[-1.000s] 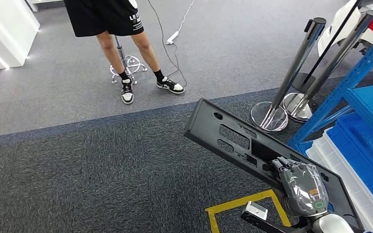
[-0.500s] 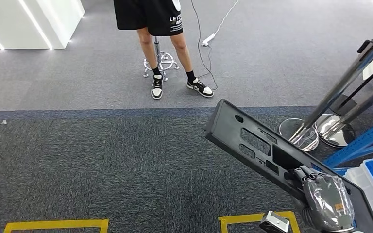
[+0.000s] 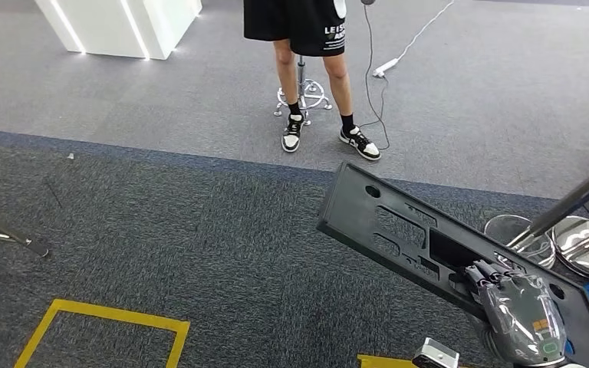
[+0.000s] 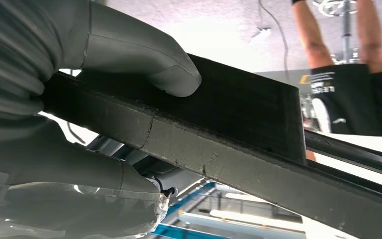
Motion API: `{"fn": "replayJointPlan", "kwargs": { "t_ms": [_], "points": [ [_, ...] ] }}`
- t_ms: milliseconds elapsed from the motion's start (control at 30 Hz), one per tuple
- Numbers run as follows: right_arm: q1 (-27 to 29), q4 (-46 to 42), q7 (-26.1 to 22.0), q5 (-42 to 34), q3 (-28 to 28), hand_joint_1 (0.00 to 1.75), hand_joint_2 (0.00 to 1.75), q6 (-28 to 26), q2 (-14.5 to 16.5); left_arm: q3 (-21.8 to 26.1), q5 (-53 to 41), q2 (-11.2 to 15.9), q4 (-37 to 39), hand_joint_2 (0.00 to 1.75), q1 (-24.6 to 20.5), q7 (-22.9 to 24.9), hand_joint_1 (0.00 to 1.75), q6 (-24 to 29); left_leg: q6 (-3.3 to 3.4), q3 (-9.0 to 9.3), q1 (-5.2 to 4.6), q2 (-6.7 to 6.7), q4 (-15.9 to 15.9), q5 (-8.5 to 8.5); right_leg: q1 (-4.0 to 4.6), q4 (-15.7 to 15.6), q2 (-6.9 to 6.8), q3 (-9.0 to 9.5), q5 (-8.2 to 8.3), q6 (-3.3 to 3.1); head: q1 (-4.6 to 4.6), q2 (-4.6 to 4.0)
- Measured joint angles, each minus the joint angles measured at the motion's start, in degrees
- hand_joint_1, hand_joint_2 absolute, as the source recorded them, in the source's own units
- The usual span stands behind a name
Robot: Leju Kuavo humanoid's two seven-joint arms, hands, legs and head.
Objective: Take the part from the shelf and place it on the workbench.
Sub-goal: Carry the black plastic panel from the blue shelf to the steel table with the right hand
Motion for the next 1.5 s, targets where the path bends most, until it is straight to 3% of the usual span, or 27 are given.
{"fn": "replayJointPlan", "kwargs": {
  "t_ms": [67,100,167,200,267,300,367,400,433,467,533,600,667,700,767,833,900,933,967,1033,1100,1200,1267,1333,1400,1433,1500],
  "points": [
    [-0.08,-0.18,0.1,0.02,0.01,1.71,1.75,0.0,-0.08,-0.01,-0.02,0.0,0.0,1.75,-0.13,0.01,0.0,-0.06,0.81,2.9,-0.59,1.77,-5.62,1.53,0.12,0.0,-1.27,0.33,-0.28,0.47,0.0,0.0],
    [-0.13,-0.25,0.18,0.03,0.03,1.71,1.75,0.0,-0.2,-0.01,-0.03,0.02,0.0,1.75,-0.16,0.03,0.0,-0.18,1.14,3.12,-0.87,1.93,-6.37,1.45,0.11,-0.05,-1.84,0.46,-0.36,0.76,0.01,0.0],
    [-0.25,-0.33,0.43,0.07,0.16,1.71,1.75,0.01,-0.64,-0.02,-0.07,0.13,0.01,1.75,-0.04,0.06,0.0,-0.59,1.78,3.24,-0.87,0.57,-6.87,1.79,-0.02,-0.22,-2.59,0.78,-0.5,1.42,0.0,0.0],
    [-0.32,-0.37,0.59,0.11,0.25,1.71,1.75,0.04,-0.92,-0.04,-0.08,0.19,0.01,1.75,0.04,0.06,0.0,-0.8,2.08,3.53,-0.74,-0.09,-7.34,2.08,-0.13,0.07,-1.84,0.86,-0.86,1.71,0.01,0.0],
    [-0.42,-0.45,0.95,0.24,0.39,1.71,1.75,0.09,-1.4,-0.16,-0.13,0.22,0.01,1.75,-0.03,0.1,0.0,-1.08,2.64,4.11,-0.39,-1.23,-8.14,2.69,-0.27,3.52,1.57,-0.52,-3.18,2.05,0.01,0.0],
    [-0.41,-0.47,1.17,0.36,0.51,1.71,1.75,0.11,-1.57,-0.26,-0.15,0.22,0.02,1.75,-0.16,0.19,0.0,-1.12,2.76,4.12,-0.44,-1.82,-8.21,2.78,-0.32,6.9,3.33,-2.17,-4.94,2.08,0.02,0.0],
    [-0.27,-0.5,1.75,0.73,0.95,1.71,1.75,0.11,-1.78,-0.48,-0.19,0.22,0.02,1.75,-0.39,0.57,0.0,-1.15,2.85,4.06,-0.46,-3.29,-8.1,2.81,-0.34,13.65,4.7,-5.88,-7.38,2.16,0.02,0.0],
    [-0.19,-0.5,2.03,0.94,1.24,1.71,1.75,0.09,-1.84,-0.62,-0.2,0.22,0.02,1.75,-0.43,0.79,0.0,-1.15,2.83,4.06,-0.47,-4.1,-8.0,2.77,-0.37,14.89,4.83,-6.8,-7.09,2.21,0.02,0.0],
    [-0.14,-0.5,2.28,1.14,1.52,1.71,1.75,0.05,-1.88,-0.76,-0.2,0.22,0.01,1.75,-0.42,0.98,0.0,-1.15,2.76,4.09,-0.44,-4.93,-7.85,2.7,-0.45,13.94,4.95,-6.68,-5.68,2.26,0.02,0.0],
    [-0.09,-0.52,2.49,1.34,1.75,1.71,1.75,0.0,-1.92,-0.91,-0.24,0.21,0.01,1.75,-0.41,1.12,0.0,-1.15,2.63,4.12,-0.37,-5.76,-7.62,2.57,-0.62,10.97,5.39,-5.53,-3.46,2.32,0.02,0.0],
    [0.11,-0.59,2.86,1.64,2.18,1.71,1.75,-0.18,-2.01,-1.15,-0.38,0.23,0.0,1.75,-0.48,1.28,0.0,-1.14,2.16,3.83,-0.27,-7.36,-6.86,2.21,-1.09,3.99,8.06,-2.56,-0.2,2.38,0.01,0.0],
    [0.59,-0.76,3.19,1.81,2.54,1.71,1.75,-0.4,-2.13,-1.29,-0.49,0.28,0.0,1.75,-0.54,1.35,0.0,-1.13,1.53,3.17,-0.26,-8.78,-6.34,2.05,-1.2,0.98,9.67,-1.36,0.4,2.17,0.01,0.0],
    [1.03,-0.91,3.43,1.9,2.76,1.71,1.75,-0.65,-2.21,-1.34,-0.48,0.33,0.01,1.75,-0.31,1.36,0.0,-1.13,0.87,2.72,-0.14,-9.99,-6.35,2.15,-1.01,0.77,8.44,-1.31,0.45,1.55,0.01,0.0],
    [1.12,-1.01,3.51,1.93,2.83,1.71,1.75,-0.81,-2.22,-1.34,-0.46,0.33,0.01,1.75,-0.13,1.34,0.0,-1.13,0.59,2.57,-0.1,-9.63,-6.09,1.97,-0.99,0.59,7.76,-1.17,0.5,1.15,0.01,0.0],
    [1.35,-1.26,3.65,1.97,2.91,1.71,1.75,-1.24,-2.22,-1.35,-0.33,0.34,0.01,1.75,-0.07,1.31,0.0,-1.13,0.05,1.11,-0.11,-6.47,-2.74,-0.12,-0.98,0.22,6.21,-0.88,0.55,0.35,0.0,0.0],
    [1.59,-1.43,3.73,1.98,2.97,1.71,1.75,-1.54,-2.22,-1.36,-0.15,0.32,0.0,1.75,-0.32,1.28,0.0,-1.09,-0.33,-2.42,-0.01,-2.98,4.52,-3.84,-0.63,0.15,4.58,-0.76,0.4,-0.1,0.0,0.0],
    [1.66,-1.44,3.73,1.98,3.07,1.71,1.75,-1.57,-2.21,-1.37,-0.06,0.27,0.0,1.75,-0.38,1.27,0.0,-1.03,-0.47,-4.99,0.13,-2.1,9.7,-5.43,-0.36,0.17,2.94,-0.72,0.24,-0.24,0.01,0.0],
    [1.66,-1.44,3.73,1.98,3.15,1.71,1.75,-1.57,-2.21,-1.37,-0.05,0.23,0.0,1.75,-0.3,1.27,0.0,-1.01,-0.43,-4.76,0.14,-1.92,9.29,-4.65,-0.28,0.18,2.16,-0.64,0.15,-0.24,0.0,0.0],
    [1.66,-1.44,3.73,1.98,3.22,1.71,1.75,-1.57,-2.21,-1.37,-0.04,0.22,0.0,1.75,-0.22,1.27,0.0,-0.98,-0.29,-3.31,0.11,-1.54,6.54,-2.96,-0.21,0.19,1.41,-0.48,0.03,-0.19,0.0,0.0],
    [1.67,-1.45,3.73,1.98,3.35,1.71,1.75,-1.59,-2.21,-1.35,-0.03,0.22,0.0,1.75,-0.21,1.29,0.0,-0.91,0.28,0.95,-0.27,0.69,-1.47,0.3,-0.03,0.21,0.04,-0.01,-0.31,0.12,0.0,0.0],
    [1.74,-1.47,3.74,1.96,3.44,1.71,1.75,-1.67,-2.22,-1.35,-0.01,0.22,0.0,1.75,-0.32,1.4,0.0,-0.78,1.01,3.06,-0.82,2.24,-5.8,1.25,0.1,0.17,-1.13,0.39,-0.63,0.65,0.01,0.0],
    [1.94,-1.5,3.71,1.93,3.65,1.71,1.75,-1.79,-2.23,-1.36,0.04,0.28,0.02,1.75,0.02,1.88,0.0,-0.54,1.93,3.31,-0.96,0.65,-6.83,1.47,-0.05,-0.18,-2.2,1.06,-0.86,1.58,0.01,0.0],
    [2.17,-1.56,3.68,1.93,3.75,1.71,1.75,-1.9,-2.23,-1.35,0.05,0.32,0.02,1.75,0.12,2.08,0.0,-0.47,2.63,3.95,-0.59,-0.57,-7.74,2.08,-0.23,1.91,0.35,0.43,-2.51,1.98,0.02,0.0],
    [2.48,-1.6,3.68,1.94,3.79,1.71,1.75,-2.01,-2.25,-1.35,0.07,0.31,0.02,1.75,-0.09,2.2,0.0,-0.59,3.05,4.19,-0.43,-1.86,-8.04,2.37,-0.44,8.47,3.76,-2.82,-5.97,2.07,0.02,0.0],
    [2.66,-1.61,3.68,1.95,3.81,1.71,1.75,-1.98,-2.25,-1.35,0.09,0.31,0.02,1.75,-0.23,2.29,0.0,-0.88,3.11,4.18,-0.5,-3.39,-7.97,2.37,-0.52,14.64,4.78,-6.44,-7.78,2.23,0.02,0.0],
    [2.7,-1.61,3.68,1.94,3.8,1.71,1.75,-1.94,-2.27,-1.35,0.1,0.31,0.02,1.75,-0.23,2.31,0.0,-1.01,3.08,4.24,-0.52,-4.21,-7.89,2.32,-0.55,15.01,4.88,-7.06,-6.96,2.3,0.02,0.0],
    [2.7,-1.61,3.68,1.84,3.74,1.71,1.75,-1.82,-2.37,-1.35,0.11,0.28,0.01,1.75,-0.21,2.26,0.0,-1.21,2.9,4.41,-0.48,-5.88,-7.59,2.11,-0.7,9.52,5.68,-5.17,-2.55,2.26,0.01,0.0]
  ]
}}
